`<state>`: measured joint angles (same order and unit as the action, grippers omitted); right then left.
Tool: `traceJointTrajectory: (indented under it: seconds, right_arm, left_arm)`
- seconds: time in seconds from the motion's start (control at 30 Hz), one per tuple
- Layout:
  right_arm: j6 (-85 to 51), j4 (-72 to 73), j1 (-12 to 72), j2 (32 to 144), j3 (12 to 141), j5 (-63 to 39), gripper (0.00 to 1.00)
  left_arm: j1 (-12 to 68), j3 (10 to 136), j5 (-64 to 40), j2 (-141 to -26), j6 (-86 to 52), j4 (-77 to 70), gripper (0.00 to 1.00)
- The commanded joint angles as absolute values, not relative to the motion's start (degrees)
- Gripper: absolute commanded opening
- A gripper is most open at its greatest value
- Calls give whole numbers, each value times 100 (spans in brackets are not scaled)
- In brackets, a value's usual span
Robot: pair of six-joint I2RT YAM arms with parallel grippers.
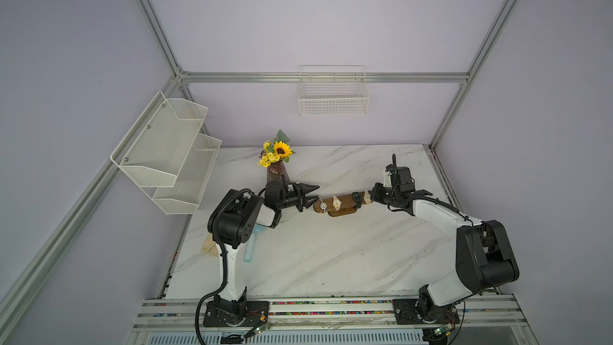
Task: Place watch on stand
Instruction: Place the watch on the stand, then reset both arms
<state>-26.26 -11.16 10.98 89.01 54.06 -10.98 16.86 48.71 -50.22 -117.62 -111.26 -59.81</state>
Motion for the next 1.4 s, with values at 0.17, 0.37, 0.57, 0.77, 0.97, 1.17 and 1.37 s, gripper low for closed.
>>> traceJointTrajectory:
  seconds: [0.17, 0.37, 0.57, 0.77, 0.97, 1.17, 1.37]
  right_arm:
    - [-2549, -1115, 1067, 8751, 5314, -1046, 7]
    - [-2548, -1104, 1073, 8785, 5310, -1072, 7]
    - [-2540, -1109, 1072, 8761, 5259, -1073, 7]
    - [-2541, -1111, 1070, 8668, 5223, -1064, 7]
    - [-2566, -1105, 1072, 8658, 5212, -1099, 7]
    - [-2569, -1156, 1072, 8514, 5190, -1068, 7]
    - [-2678, -1175, 1070, 8052, 4917, -779, 18]
  left_arm:
    - [1614, 5205, -5281, -11480, -10274, -4884, 64]
    - [1617, 5161, -5370, -11271, -10265, -4811, 71]
    - [1608, 5006, -5447, -10901, -10255, -4676, 75]
    - [1553, 4787, -5495, -10430, -9860, -3963, 88]
    - [1413, 4661, -5409, -10144, -9326, -3174, 89]
    - [1371, 4615, -5387, -10105, -8924, -2611, 88]
    - [1369, 4794, -4824, -9578, -7208, -590, 88]
